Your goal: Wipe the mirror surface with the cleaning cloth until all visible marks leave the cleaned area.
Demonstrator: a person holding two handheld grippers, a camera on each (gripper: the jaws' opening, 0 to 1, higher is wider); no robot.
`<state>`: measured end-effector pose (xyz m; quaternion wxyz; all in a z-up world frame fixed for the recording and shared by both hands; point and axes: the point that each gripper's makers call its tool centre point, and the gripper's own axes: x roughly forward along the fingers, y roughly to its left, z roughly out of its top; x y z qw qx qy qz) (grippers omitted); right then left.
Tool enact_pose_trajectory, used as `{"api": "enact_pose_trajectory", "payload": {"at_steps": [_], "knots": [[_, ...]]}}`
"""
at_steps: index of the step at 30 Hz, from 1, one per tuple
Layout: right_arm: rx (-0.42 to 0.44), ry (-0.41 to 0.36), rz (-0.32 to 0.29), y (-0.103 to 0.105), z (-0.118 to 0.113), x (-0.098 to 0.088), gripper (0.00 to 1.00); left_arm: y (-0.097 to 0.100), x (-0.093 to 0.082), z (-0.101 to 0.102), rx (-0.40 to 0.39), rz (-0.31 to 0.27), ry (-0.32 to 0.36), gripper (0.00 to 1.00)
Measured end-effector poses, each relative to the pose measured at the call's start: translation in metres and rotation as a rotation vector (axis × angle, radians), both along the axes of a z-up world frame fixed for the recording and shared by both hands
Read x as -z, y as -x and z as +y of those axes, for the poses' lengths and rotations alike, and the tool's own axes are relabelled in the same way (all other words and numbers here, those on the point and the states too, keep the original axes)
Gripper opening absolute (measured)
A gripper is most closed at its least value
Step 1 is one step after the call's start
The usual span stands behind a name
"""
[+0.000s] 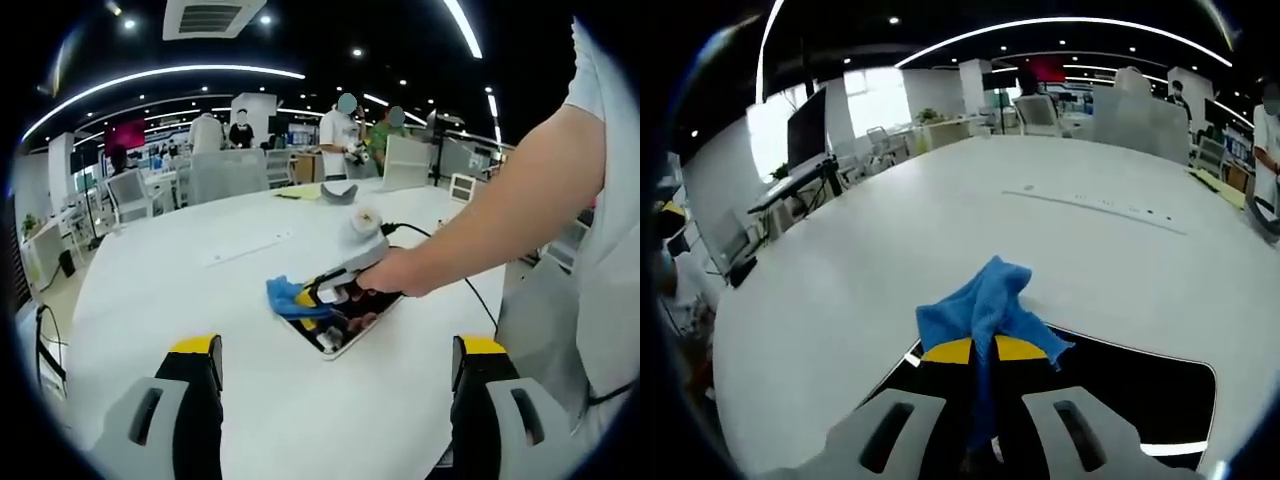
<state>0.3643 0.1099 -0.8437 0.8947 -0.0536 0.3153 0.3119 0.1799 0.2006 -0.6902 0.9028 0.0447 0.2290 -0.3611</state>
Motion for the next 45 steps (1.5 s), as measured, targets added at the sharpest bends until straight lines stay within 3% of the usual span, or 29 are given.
{"api": "enact_pose_trajectory", "payload": {"at_steps": [16, 27, 45], "knots": [[-0.017, -0.014, -0.005, 0.027, 0.004, 0.000, 0.01, 0.009, -0.008, -0.004, 0.008, -0.020, 0.001, 0.96], [-0.055, 0.018, -0.019, 0.052, 0.007, 0.001, 0.01, 0.030, -0.008, -0.003, 0.009, -0.032, -0.017, 0.95], [-0.033, 0.012, -0.015, 0.091, 0.008, 0.000, 0.01, 0.048, -0.014, -0.009, -0.017, -0.041, 0.005, 0.95]]}}
